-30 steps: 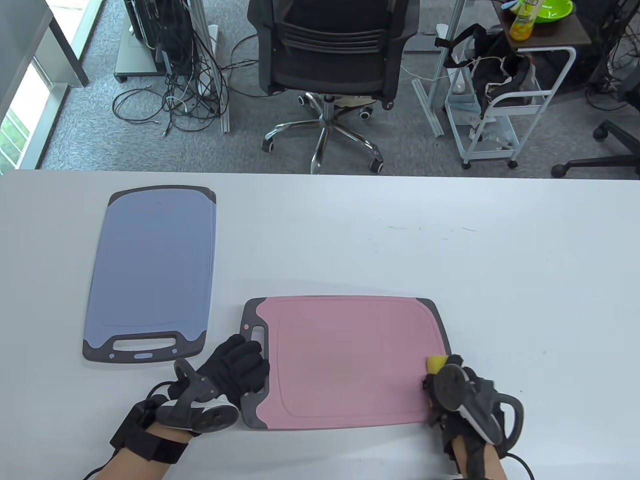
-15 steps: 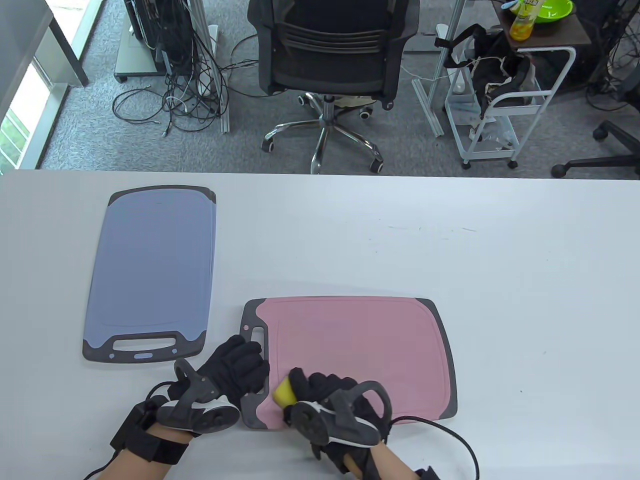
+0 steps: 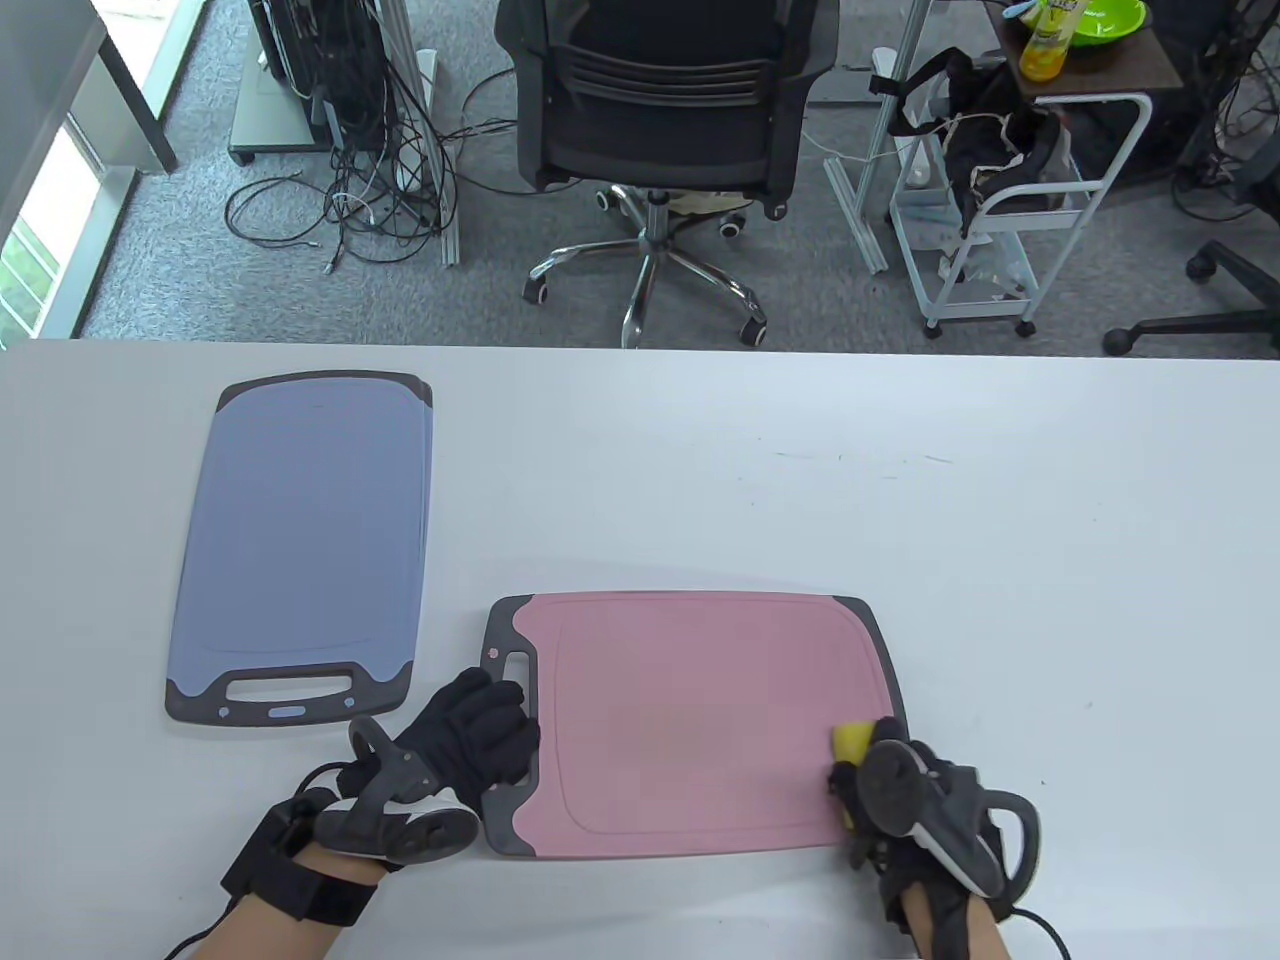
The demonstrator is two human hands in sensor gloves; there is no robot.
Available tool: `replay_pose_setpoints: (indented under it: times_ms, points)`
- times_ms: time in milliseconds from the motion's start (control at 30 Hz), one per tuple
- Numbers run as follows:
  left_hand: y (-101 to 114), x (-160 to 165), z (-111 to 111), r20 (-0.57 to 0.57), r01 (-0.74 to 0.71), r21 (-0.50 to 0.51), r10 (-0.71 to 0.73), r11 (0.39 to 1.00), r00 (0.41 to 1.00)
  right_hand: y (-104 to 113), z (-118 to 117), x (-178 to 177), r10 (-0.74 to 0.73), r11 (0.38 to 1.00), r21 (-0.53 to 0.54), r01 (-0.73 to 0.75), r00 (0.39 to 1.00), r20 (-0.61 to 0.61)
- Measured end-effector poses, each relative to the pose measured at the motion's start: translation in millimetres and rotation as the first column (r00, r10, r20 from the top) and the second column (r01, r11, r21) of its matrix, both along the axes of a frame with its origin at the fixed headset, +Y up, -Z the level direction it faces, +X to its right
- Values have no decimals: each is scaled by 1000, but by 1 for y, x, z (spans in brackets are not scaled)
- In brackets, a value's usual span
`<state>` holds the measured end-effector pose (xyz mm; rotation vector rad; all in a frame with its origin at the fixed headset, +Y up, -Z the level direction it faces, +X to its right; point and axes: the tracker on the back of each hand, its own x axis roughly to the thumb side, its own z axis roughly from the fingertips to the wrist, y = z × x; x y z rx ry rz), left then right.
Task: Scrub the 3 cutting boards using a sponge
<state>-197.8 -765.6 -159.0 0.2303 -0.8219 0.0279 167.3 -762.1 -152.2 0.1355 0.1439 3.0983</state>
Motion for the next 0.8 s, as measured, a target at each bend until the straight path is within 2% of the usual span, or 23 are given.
replay_pose_setpoints:
  times_ms: [33,100,167,233,333,367,467,567,600,633,700,733,800]
  points:
    - [0,0,0,0,0,0,0,1000,1000,3,1,-23,-35,999,10,36,998,-52]
    - [0,0,0,-2,2,-1,-2,1000,1000,11,7,-86,-106,994,4,109,968,-229]
    - [0,0,0,-3,3,-1,-3,1000,1000,21,20,-149,-57,997,20,71,911,-408]
    - [0,0,0,-3,3,0,-3,1000,1000,28,33,-192,2,997,63,36,853,-522]
    - [0,0,0,-6,4,0,-4,1000,1000,28,35,-197,41,996,92,9,853,-521]
    - [0,0,0,-4,3,1,-3,1000,1000,27,32,-187,17,998,65,19,860,-511]
    - [0,0,0,-3,4,0,-4,1000,1000,17,20,-131,7,999,33,4,939,-343]
    - [0,1,0,-3,6,-4,-6,1000,1000,1,11,-38,-14,1000,12,15,997,-81]
    - [0,1,0,-3,6,-4,-6,1000,1000,-2,11,-15,-24,1000,8,24,1000,-8]
    - [0,1,0,-3,5,-3,-5,1000,1000,-7,10,20,-21,1000,-3,22,993,117]
    - [0,1,-1,-3,3,-4,-3,1000,1000,-13,12,67,7,998,-58,9,960,280]
    - [0,1,-1,-3,3,-5,-3,1000,1000,-15,14,80,-25,996,-78,51,951,309]
    - [0,1,-1,-7,2,-6,-2,1000,1000,-16,13,76,-89,990,-73,119,942,324]
